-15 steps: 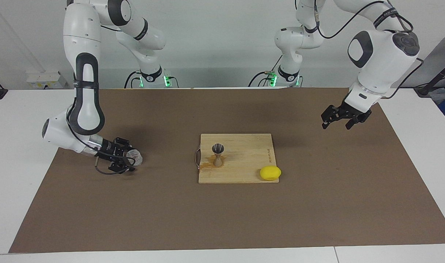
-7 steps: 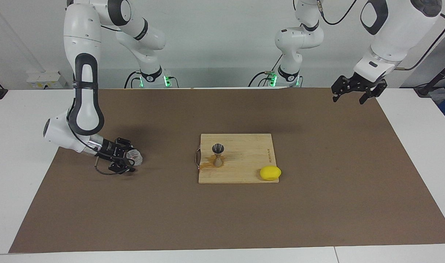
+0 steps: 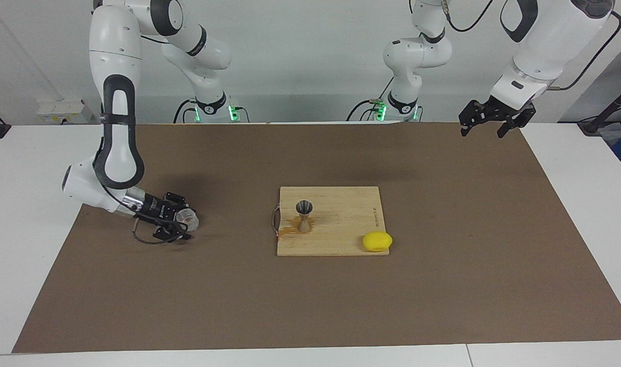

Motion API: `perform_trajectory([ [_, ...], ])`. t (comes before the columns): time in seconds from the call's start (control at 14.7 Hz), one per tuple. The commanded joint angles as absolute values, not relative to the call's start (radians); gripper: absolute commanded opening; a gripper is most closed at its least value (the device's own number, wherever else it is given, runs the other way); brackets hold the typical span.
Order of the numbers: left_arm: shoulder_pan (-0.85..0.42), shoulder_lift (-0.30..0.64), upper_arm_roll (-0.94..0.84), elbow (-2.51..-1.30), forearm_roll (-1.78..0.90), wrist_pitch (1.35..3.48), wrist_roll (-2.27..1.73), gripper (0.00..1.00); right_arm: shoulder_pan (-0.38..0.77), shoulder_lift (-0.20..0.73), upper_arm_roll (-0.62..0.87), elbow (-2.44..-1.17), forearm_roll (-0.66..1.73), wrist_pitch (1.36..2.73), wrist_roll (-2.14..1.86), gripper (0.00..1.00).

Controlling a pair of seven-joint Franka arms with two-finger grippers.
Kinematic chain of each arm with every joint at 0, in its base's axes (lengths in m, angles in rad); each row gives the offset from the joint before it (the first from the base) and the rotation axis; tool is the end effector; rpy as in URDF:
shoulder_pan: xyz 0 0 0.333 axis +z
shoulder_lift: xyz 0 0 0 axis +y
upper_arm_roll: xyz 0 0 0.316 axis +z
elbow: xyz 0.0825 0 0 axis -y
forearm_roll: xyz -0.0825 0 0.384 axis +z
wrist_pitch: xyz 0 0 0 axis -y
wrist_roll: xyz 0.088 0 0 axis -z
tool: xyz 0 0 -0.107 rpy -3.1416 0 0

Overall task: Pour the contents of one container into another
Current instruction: 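Lift the clear glass with the right gripper over the metal cup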

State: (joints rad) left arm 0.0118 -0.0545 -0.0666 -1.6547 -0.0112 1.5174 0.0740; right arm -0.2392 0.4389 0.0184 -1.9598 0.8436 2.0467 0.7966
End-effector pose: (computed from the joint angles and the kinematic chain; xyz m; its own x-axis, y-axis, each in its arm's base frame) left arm 0.5294 -0.0312 0.6102 0.9883 -0.1285 -0.0820 -0.1278 -0.9917 0.0137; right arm 0.5834 -0.0893 0.2390 0.0228 -0.7324 -0.6805 -0.9994 0.0008 -0.0343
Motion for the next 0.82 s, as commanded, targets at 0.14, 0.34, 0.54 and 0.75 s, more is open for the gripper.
perform_trajectory([
  [0.14,-0.005,-0.103,-0.032,-1.690,-0.002,1.532,0.095,1.00,-0.253,0.410,0.025,-1.993,0.877,2.045,0.772,0.25],
  [0.34,-0.011,-0.109,-0.032,-1.698,0.000,1.520,0.095,1.00,-0.247,0.402,0.023,-1.990,0.888,2.043,0.778,0.00],
  [0.54,0.001,-0.055,-0.040,-1.568,-0.002,1.445,0.092,1.00,-0.232,0.380,0.026,-1.977,0.888,2.048,0.840,0.00],
  [0.75,0.003,-0.061,-0.040,-1.589,-0.003,1.459,0.084,1.00,-0.167,0.354,0.021,-1.953,0.871,2.052,0.952,0.00],
])
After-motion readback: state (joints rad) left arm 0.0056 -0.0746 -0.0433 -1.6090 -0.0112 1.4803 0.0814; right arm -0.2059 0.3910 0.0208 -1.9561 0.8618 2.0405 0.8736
